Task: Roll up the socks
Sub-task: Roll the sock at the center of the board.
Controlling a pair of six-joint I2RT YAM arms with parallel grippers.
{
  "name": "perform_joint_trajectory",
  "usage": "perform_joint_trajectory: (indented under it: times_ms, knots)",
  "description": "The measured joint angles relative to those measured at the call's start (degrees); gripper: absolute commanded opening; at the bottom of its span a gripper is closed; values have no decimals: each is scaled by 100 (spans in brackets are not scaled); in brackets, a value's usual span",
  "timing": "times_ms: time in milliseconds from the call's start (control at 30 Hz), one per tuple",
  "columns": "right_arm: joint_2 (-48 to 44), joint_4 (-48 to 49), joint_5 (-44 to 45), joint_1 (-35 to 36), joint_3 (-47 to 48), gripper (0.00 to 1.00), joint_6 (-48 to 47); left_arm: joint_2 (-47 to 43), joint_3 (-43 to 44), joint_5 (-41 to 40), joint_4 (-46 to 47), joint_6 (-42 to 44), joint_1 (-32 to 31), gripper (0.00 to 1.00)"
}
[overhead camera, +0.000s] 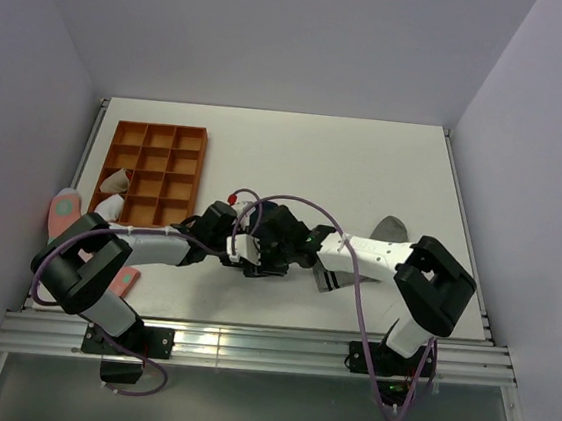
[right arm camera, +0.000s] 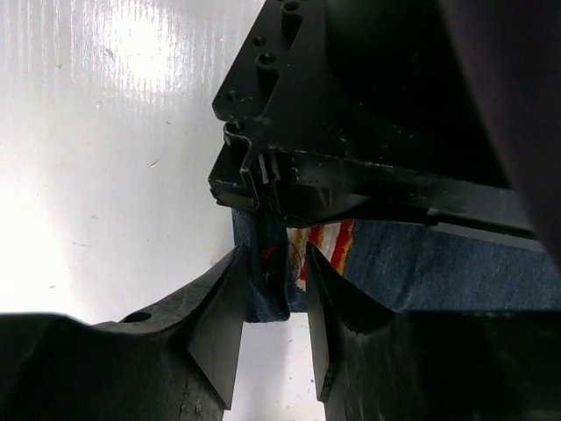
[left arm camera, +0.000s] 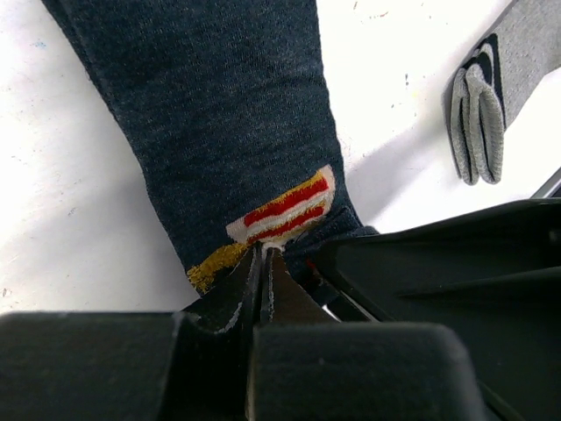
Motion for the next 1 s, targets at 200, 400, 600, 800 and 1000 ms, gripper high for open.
perform_joint_trajectory:
  times_ms: [200,400,600,800,1000]
  knots:
    - [42,-42,4,15,42,39,0,0,-20,17,42,-2,7,0]
    - [164,-46,90,31,122,31,0,-33,-79,37,98,-26,13,0]
    - [339,-151,262,48,282,26,17,-175,-225,48,142,-63,24,1]
    - [341,-315,459,74,332,23,92,-254,-337,50,205,-170,24,1]
    - [341,-380,643,83,317,23,173,-304,-417,57,273,-240,24,0]
